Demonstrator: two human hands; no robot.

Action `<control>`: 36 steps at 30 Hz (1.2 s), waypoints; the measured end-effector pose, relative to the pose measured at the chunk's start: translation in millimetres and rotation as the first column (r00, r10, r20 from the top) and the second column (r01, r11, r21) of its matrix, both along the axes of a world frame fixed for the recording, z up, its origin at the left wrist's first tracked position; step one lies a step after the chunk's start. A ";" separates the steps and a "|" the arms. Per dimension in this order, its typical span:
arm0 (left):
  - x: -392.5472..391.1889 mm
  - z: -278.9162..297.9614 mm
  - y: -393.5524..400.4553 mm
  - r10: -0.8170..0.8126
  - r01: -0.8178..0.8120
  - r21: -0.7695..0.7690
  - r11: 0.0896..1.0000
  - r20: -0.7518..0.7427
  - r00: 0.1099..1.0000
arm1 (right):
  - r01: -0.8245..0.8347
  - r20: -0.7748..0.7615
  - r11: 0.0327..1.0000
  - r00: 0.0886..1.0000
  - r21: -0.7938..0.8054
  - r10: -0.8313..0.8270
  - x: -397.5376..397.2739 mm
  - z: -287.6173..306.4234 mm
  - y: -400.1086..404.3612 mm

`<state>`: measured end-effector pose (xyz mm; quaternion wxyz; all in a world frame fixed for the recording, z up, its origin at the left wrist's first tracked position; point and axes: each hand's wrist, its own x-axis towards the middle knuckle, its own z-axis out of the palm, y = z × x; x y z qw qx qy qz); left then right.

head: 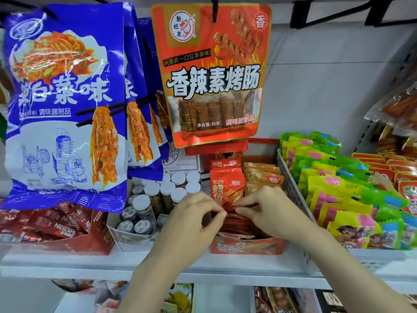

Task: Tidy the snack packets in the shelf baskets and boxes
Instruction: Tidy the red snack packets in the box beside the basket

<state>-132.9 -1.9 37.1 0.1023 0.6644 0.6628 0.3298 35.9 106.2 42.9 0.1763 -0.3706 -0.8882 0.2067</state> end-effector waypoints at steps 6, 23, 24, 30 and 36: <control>5.4 -1.6 5.6 -0.024 0.024 0.006 1.000 0.004 1.000 | -0.043 -0.003 0.996 0.999 -0.080 0.043 3.9 13.0 8.1; 3.0 -6.4 2.2 -0.059 0.060 -0.061 0.996 0.024 0.998 | 0.177 -0.235 0.965 0.963 0.191 -0.131 -14.8 -9.4 15.2; 2.9 -6.4 2.1 -0.060 0.061 -0.061 0.996 0.024 0.998 | 0.194 -0.264 0.962 0.954 0.192 -0.140 -14.2 -6.0 14.8; 2.7 -6.0 3.5 -0.038 0.039 -0.047 0.998 0.020 0.999 | 0.271 -0.622 0.952 0.723 -0.145 -0.301 8.5 55.5 19.6; 5.2 5.7 3.9 0.006 -0.011 0.015 1.000 0.306 0.952 | -0.007 -0.774 0.898 0.510 -0.441 -0.376 24.7 88.1 5.4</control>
